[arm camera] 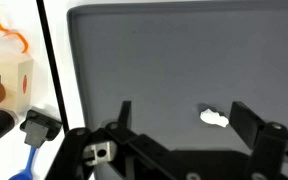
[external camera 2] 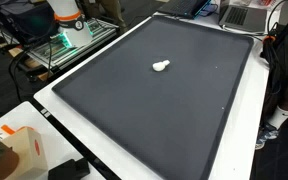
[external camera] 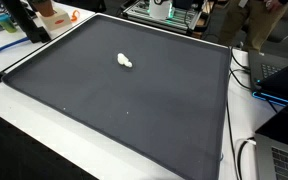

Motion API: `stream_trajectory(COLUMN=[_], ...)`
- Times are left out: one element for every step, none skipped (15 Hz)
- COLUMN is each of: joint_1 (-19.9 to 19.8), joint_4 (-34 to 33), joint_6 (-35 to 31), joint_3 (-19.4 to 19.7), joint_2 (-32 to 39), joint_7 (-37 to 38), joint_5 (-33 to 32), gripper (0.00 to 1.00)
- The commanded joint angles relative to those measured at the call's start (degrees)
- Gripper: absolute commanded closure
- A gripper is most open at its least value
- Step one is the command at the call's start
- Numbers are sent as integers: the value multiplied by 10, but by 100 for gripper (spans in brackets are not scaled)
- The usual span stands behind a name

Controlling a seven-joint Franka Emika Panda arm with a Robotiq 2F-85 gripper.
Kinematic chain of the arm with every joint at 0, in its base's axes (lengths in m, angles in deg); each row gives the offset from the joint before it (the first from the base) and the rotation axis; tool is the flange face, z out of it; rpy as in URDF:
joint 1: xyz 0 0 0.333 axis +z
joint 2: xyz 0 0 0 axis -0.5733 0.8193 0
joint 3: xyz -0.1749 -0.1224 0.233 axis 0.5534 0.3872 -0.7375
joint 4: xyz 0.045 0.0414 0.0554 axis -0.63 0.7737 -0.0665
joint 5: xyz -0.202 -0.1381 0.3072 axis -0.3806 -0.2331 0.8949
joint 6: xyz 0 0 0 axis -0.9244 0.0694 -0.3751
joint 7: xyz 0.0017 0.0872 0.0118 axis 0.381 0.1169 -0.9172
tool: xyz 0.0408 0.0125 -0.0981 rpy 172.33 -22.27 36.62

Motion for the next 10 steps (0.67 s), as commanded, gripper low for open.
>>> stream_trajectory(joint_1=[1,1,1,1,1,1,1,1,1,6], joint_4=[-1,-1,-1,-1,-1,-1,-1,-1,-1,15], joint_6=[2,2,2,2,2,2,2,2,2,-25], joint_3=[1,1,1,1,1,1,1,1,1,-8], joint_2=[0,0,0,0,0,0,0,0,0,-8], joint_7=[1,1,1,1,1,1,1,1,1,18], joint_5=[0,0,0,0,0,0,0,0,0,10], gripper=[0,0,0,0,0,0,0,0,0,0])
